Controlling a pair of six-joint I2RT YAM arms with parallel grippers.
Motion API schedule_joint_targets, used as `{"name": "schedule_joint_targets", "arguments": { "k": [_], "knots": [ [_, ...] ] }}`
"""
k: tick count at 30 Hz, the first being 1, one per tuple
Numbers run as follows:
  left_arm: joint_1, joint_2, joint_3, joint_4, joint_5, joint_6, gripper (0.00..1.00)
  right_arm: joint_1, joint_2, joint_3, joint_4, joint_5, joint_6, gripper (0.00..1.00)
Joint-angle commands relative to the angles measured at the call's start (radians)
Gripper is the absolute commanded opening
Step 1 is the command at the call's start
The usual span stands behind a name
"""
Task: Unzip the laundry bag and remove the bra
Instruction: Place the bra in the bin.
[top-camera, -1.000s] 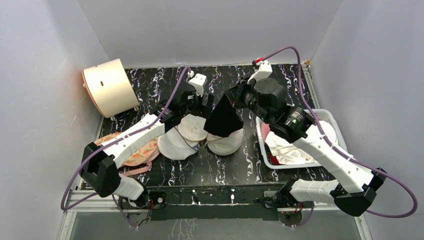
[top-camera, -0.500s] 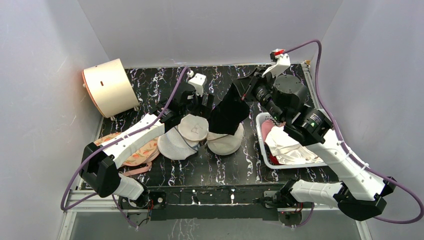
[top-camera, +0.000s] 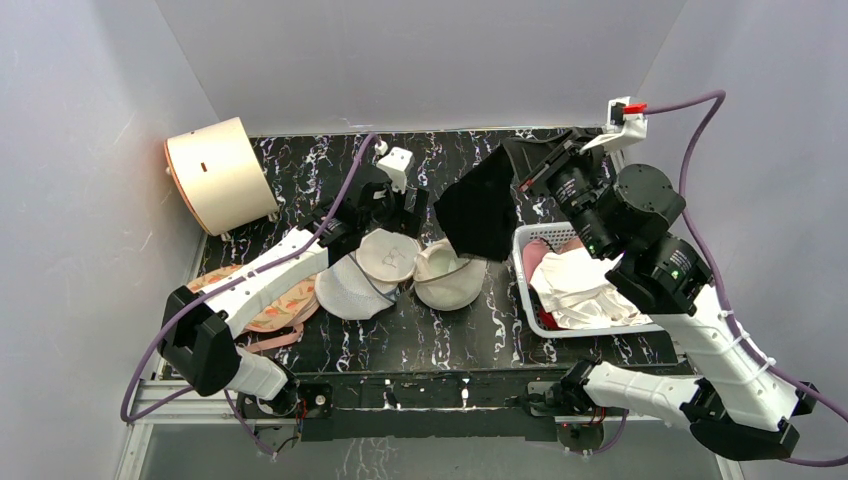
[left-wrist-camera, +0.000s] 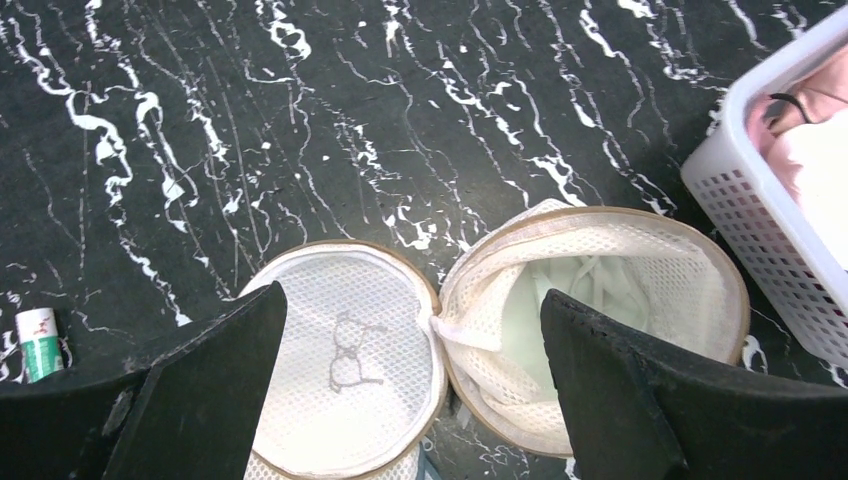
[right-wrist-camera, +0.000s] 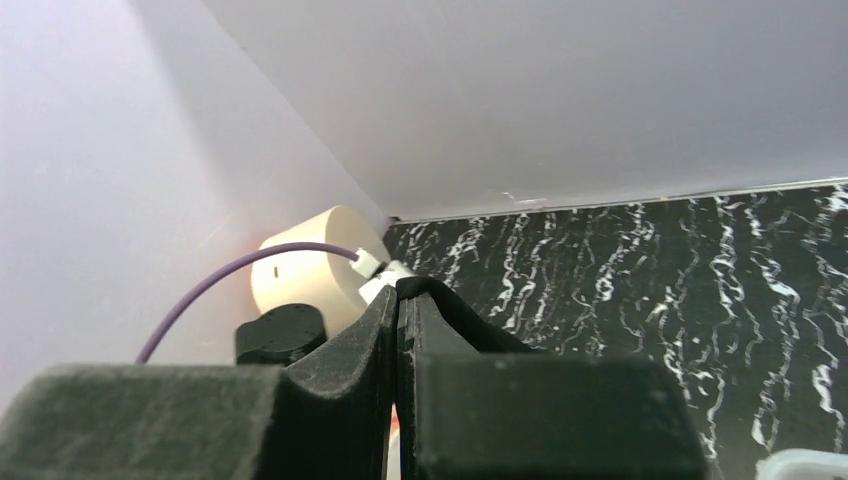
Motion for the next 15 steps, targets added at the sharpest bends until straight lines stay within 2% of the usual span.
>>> {"name": "schedule_joint_targets", "arguments": {
  "k": [1, 4, 8, 15],
  "knots": [
    [0.004, -0.108, -0.032, 0.082, 0.094, 0.008, 0.99, -0.003, -0.008, -0.02, -0.016, 0.089, -0.035, 0.0],
    [0.006, -0.16, -0.084, 0.145, 0.115, 0.009, 0.98, -0.003, 0.005, -0.024, -0.05, 0.11, -0.045, 0.0],
    [0.006, -0.169, -0.091, 0.152, 0.096, 0.012, 0.98, -0.003, 0.009, -0.024, -0.086, 0.16, -0.06, 0.0],
    [0.006, -0.14, -0.072, 0.133, 0.097, 0.015, 0.98, -0.003, 0.003, -0.023, -0.226, 0.402, -0.133, 0.0]
  ]
}}
